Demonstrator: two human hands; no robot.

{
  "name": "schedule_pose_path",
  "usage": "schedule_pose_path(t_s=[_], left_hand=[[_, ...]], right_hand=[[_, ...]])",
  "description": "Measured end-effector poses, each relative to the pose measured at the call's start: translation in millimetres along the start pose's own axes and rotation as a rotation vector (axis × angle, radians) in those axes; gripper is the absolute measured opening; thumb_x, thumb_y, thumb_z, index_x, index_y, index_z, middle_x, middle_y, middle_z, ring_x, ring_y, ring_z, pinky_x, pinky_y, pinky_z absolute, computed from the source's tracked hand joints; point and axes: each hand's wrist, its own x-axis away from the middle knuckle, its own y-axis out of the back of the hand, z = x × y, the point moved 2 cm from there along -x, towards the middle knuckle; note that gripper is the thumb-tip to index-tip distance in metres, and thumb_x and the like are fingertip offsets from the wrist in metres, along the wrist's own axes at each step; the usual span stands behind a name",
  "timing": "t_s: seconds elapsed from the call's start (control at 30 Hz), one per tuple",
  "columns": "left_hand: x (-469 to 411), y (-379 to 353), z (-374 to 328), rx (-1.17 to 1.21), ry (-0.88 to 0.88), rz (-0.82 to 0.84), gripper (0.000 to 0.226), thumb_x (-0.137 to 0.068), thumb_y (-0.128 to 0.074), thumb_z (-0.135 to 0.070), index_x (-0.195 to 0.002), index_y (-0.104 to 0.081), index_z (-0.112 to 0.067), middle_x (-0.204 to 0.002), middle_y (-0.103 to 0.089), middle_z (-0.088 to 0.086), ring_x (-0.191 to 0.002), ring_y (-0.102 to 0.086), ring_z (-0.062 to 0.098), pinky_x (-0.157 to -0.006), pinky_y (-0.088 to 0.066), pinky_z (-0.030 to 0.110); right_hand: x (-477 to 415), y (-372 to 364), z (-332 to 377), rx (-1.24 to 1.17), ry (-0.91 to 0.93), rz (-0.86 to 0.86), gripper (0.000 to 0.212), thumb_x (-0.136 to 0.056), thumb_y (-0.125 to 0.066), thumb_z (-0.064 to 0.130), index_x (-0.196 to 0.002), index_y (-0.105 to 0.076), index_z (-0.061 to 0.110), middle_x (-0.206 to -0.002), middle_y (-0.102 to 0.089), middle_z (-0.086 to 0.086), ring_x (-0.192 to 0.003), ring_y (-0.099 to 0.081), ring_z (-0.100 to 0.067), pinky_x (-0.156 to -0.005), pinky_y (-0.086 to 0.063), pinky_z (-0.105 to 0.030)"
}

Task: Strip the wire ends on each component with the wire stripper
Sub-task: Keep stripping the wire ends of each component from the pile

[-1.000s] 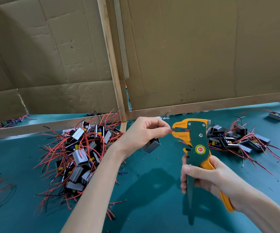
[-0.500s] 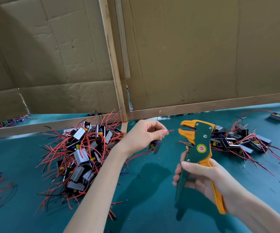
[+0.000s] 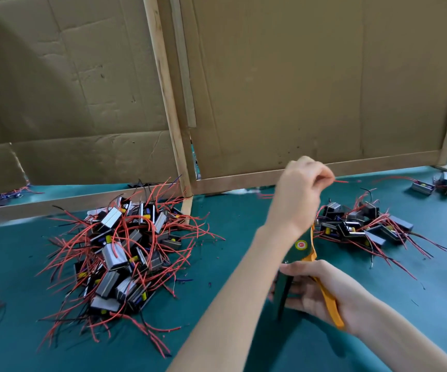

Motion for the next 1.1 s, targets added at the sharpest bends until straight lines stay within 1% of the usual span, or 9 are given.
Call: schedule_pose_path(t_s=[0.13,0.2,0.3,0.37,0.5,0.67,0.83,1.03,1.1], left_hand=[[5.6,-41.4,-8.3,0.017,0.086,0.483,0.047,-0.090,-0.041,0.016,-0.123,-0.063,-0.009,-0.148,-0.037,0.017,-0.134,-0.039,0.031,-0.109,-0.030,0.031],[15.1,-36.3,-6.7,0.044,0.090,0.544,0.056,-0.086,-0.034,0.019,-0.121,-0.065,-0.012,-0.147,-0.039,0.017,-0.132,-0.041,0.028,-0.102,-0.028,0.018],[27.2,-0.9,9.0,0.098,0.120,0.423,0.050,-0.083,-0.036,0.018,-0.106,-0.072,-0.008,-0.125,-0.061,0.013,-0.116,-0.055,0.021,-0.086,-0.033,-0.001],[31.8,29.2,34.6,0.017,0.215,0.344,0.048,-0.083,-0.038,0.017,-0.105,-0.072,-0.008,-0.120,-0.064,0.010,-0.112,-0.059,0.021,-0.092,-0.042,0.011],[40.4,92.2,87.1,-0.514,0.367,0.110,0.051,-0.080,-0.045,0.013,-0.113,-0.068,-0.018,-0.119,-0.060,0.010,-0.114,-0.049,0.027,-0.097,-0.039,0.035],[50.7,150.6,106.9,-0.780,0.503,-0.349,0.033,-0.082,-0.056,0.005,-0.110,-0.061,-0.010,-0.114,-0.055,0.016,-0.110,-0.043,0.032,-0.089,-0.035,0.037],[66.2,170.2,132.0,-0.838,0.865,-0.179,0.037,-0.089,-0.058,-0.011,-0.125,-0.049,-0.007,-0.130,-0.049,0.023,-0.122,-0.040,0.041,-0.099,-0.034,0.047],[70.1,178.5,135.9,-0.700,0.784,-0.289,0.046,-0.086,-0.070,-0.012,-0.125,-0.046,-0.010,-0.116,-0.062,0.018,-0.107,-0.058,0.037,-0.078,-0.048,0.045],[70.4,181.5,137.1,-0.685,0.747,-0.257,0.060,-0.083,-0.073,-0.011,-0.133,-0.041,-0.012,-0.123,-0.060,0.017,-0.111,-0.057,0.037,-0.081,-0.048,0.046]], right_hand=[[-1.9,3.4,0.1,0.058,-0.015,0.020,0.026,-0.066,-0.058,-0.002,-0.091,-0.064,-0.003,-0.088,-0.067,-0.026,-0.069,-0.069,-0.035,-0.060,-0.060,-0.042],[-2.2,3.8,0.9,0.054,-0.017,0.033,0.024,-0.065,-0.060,-0.002,-0.089,-0.065,-0.005,-0.085,-0.067,-0.026,-0.068,-0.069,-0.036,-0.060,-0.060,-0.043],[-3.7,4.4,0.2,-0.015,-0.026,0.008,0.018,-0.066,-0.062,-0.003,-0.085,-0.061,-0.005,-0.076,-0.064,-0.025,-0.062,-0.068,-0.036,-0.058,-0.059,-0.045],[-5.1,5.0,-0.7,-0.024,-0.025,-0.018,0.018,-0.067,-0.064,-0.002,-0.085,-0.060,-0.003,-0.074,-0.065,-0.024,-0.062,-0.068,-0.036,-0.057,-0.059,-0.046],[-4.4,5.7,-1.5,0.003,-0.020,-0.023,0.017,-0.070,-0.066,-0.001,-0.086,-0.061,-0.003,-0.077,-0.065,-0.025,-0.064,-0.068,-0.037,-0.060,-0.059,-0.046],[-6.2,8.7,-0.4,-0.012,-0.014,-0.025,0.014,-0.069,-0.066,-0.001,-0.083,-0.063,-0.003,-0.079,-0.065,-0.025,-0.066,-0.068,-0.038,-0.061,-0.059,-0.047],[-6.2,9.8,0.5,-0.020,0.003,-0.032,0.013,-0.069,-0.067,-0.001,-0.080,-0.064,-0.003,-0.079,-0.065,-0.025,-0.067,-0.068,-0.038,-0.063,-0.059,-0.047],[-3.6,8.2,1.4,-0.012,-0.001,-0.039,0.013,-0.071,-0.065,-0.001,-0.083,-0.062,-0.003,-0.077,-0.065,-0.025,-0.065,-0.069,-0.037,-0.059,-0.059,-0.046],[-3.1,7.5,2.0,-0.011,0.004,-0.041,0.014,-0.071,-0.065,-0.001,-0.085,-0.061,-0.004,-0.077,-0.065,-0.025,-0.065,-0.069,-0.037,-0.059,-0.059,-0.045]])
